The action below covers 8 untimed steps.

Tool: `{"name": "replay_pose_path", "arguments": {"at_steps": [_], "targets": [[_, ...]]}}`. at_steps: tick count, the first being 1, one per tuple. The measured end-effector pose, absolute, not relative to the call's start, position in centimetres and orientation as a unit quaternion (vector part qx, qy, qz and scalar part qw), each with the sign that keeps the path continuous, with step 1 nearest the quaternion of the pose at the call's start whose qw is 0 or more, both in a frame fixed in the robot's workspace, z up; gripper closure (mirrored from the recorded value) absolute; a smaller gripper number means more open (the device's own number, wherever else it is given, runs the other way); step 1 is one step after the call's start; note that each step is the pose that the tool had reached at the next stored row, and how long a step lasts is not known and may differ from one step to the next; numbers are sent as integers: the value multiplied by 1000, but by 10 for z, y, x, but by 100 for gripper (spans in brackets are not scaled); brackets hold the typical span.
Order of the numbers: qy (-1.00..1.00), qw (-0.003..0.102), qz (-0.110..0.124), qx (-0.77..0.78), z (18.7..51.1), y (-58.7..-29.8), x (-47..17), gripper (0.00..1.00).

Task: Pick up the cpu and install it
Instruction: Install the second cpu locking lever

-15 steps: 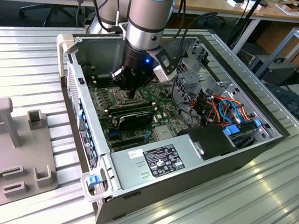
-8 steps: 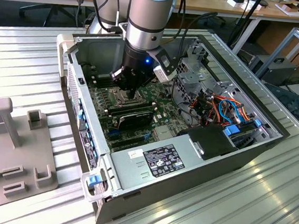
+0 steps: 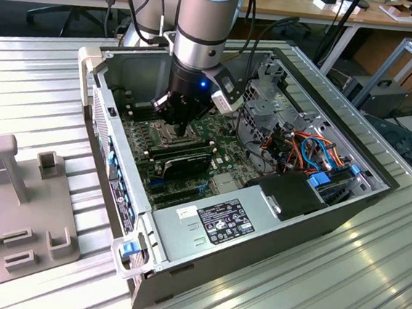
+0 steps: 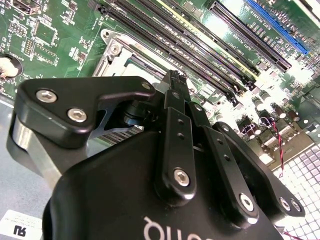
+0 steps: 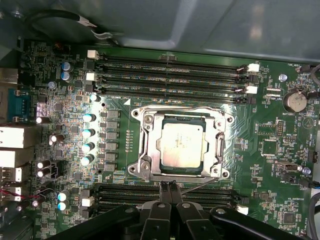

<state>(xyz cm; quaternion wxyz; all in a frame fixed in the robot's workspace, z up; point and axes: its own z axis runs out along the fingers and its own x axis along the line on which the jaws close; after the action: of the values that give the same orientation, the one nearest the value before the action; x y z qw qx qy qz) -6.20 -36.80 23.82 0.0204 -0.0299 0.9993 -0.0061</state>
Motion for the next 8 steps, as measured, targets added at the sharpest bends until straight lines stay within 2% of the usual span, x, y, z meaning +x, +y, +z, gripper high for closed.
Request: {"name": "replay_pose_path", "arguments": {"at_steps": [8], "targets": [[999, 20, -6, -30, 234, -368, -70, 89]]}}
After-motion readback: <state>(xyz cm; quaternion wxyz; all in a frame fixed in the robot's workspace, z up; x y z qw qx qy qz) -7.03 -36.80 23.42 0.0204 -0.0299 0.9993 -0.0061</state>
